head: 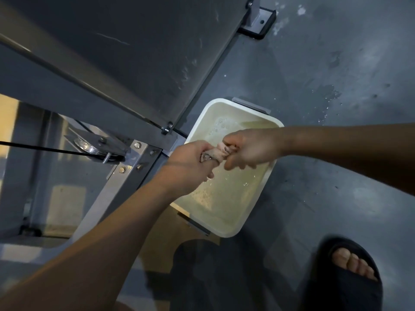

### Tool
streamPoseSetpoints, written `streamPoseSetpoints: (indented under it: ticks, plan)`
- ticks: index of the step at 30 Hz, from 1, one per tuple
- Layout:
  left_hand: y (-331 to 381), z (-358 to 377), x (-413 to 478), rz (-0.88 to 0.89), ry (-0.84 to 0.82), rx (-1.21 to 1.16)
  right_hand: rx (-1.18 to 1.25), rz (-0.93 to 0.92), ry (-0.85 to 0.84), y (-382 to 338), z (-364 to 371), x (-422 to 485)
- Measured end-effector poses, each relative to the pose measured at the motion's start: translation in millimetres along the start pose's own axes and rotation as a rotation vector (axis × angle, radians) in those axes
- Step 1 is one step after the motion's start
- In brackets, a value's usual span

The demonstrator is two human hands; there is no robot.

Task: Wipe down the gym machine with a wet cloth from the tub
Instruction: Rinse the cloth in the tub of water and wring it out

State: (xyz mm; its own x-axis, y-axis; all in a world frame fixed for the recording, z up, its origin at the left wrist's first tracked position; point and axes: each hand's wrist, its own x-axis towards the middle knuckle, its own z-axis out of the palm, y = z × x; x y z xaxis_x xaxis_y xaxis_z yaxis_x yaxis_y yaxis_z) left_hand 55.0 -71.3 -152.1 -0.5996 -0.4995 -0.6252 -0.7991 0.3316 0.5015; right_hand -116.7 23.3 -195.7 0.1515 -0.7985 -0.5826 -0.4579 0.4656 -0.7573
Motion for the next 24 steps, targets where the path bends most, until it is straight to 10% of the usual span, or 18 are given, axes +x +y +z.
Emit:
streamPoseSetpoints:
  ticks: [3, 8, 24]
  plan:
    - [6.1, -4.9, -7.7, 0.167, 0.091, 0.207, 0.482, 0.228, -0.23, -4.9, -9.8, -0.1]
    - [1.6, -8.2, -14.5, 0.275, -0.047, 0.314, 0.503, 0.325, -0.457, -10.5, -8.9, 6.9]
    - [-2.4, 15.7, 1.1, -0.073, -0.026, 0.513, -1.004, -0.149, 0.125, -41.3, 29.2, 17.6]
